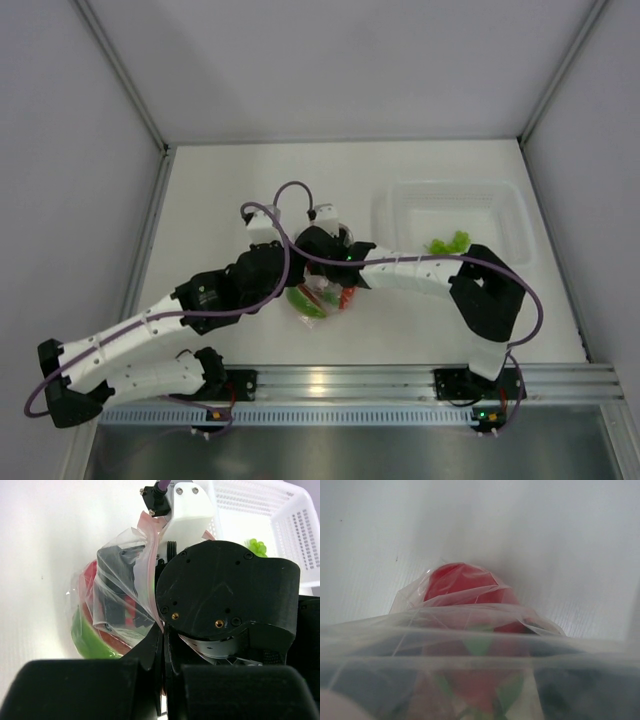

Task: Open the zip-top bag and remove the fake food
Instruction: Pick up the fake fruit from the zipper food storage bag.

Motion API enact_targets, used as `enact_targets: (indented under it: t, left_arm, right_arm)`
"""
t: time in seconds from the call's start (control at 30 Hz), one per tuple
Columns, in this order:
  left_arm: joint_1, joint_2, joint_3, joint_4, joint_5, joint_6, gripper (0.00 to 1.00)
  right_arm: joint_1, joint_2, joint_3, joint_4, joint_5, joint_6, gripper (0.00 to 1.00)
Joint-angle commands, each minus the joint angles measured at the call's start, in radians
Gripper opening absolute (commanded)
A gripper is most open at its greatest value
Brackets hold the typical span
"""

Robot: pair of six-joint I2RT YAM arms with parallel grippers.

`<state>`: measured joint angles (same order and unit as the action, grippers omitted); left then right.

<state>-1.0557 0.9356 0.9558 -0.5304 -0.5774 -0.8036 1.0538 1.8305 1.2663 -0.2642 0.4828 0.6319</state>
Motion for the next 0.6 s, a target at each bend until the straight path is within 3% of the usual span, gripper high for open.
enact_targets:
  t: [0.0, 0.3, 0.57]
  left_arm:
    - [-0.024, -0.004, 0.034, 0.253, 0.091, 0.001, 0.00]
    - [-0.024, 0.042, -0.049, 0.257, 0.082, -0.068, 0.00]
    - [-0.026, 0.058, -0.061, 0.267, 0.103, -0.086, 0.00]
  right_arm:
    - [0.069, 0.006, -0.084, -0.174, 0.072, -0.006, 0.81]
    - [0.087, -0.019, -0.079, -0.259, 0.106, -0.024, 0.84]
    - [0.087, 0.114, -0.116, -0.221, 0.037, -0.018, 0.87]
